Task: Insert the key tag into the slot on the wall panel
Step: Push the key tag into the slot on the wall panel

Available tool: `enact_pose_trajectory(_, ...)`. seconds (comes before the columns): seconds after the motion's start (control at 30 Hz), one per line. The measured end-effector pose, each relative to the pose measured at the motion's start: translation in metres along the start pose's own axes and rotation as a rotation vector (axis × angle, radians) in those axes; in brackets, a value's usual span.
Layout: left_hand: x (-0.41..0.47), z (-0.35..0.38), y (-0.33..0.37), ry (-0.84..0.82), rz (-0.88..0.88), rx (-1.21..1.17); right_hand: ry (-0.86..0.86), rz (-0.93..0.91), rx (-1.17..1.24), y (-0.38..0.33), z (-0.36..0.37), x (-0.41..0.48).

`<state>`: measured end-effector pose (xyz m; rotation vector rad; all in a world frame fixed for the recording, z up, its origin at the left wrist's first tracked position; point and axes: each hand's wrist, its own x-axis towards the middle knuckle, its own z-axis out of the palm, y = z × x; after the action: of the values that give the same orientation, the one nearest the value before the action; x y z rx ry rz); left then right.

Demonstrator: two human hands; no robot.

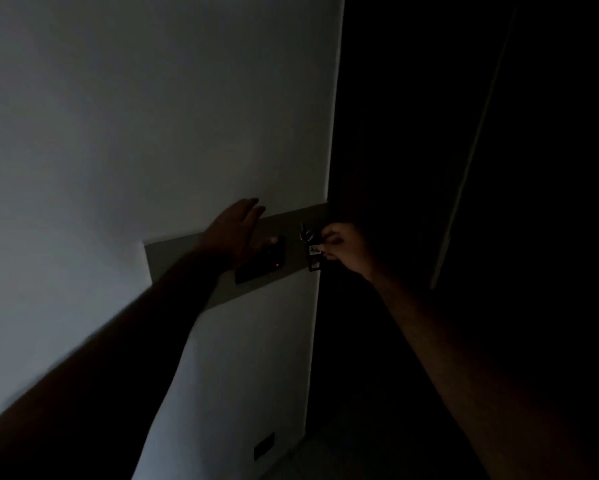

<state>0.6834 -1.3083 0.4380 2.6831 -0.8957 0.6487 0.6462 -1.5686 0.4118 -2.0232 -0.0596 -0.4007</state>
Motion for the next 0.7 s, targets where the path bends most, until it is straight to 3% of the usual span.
enact_pose_trajectory(0.7, 0.072, 0.01, -0.047, 0.172, 0.034, 0.426, -0.167, -0.186, 0.16, 0.023, 0.039, 0.171)
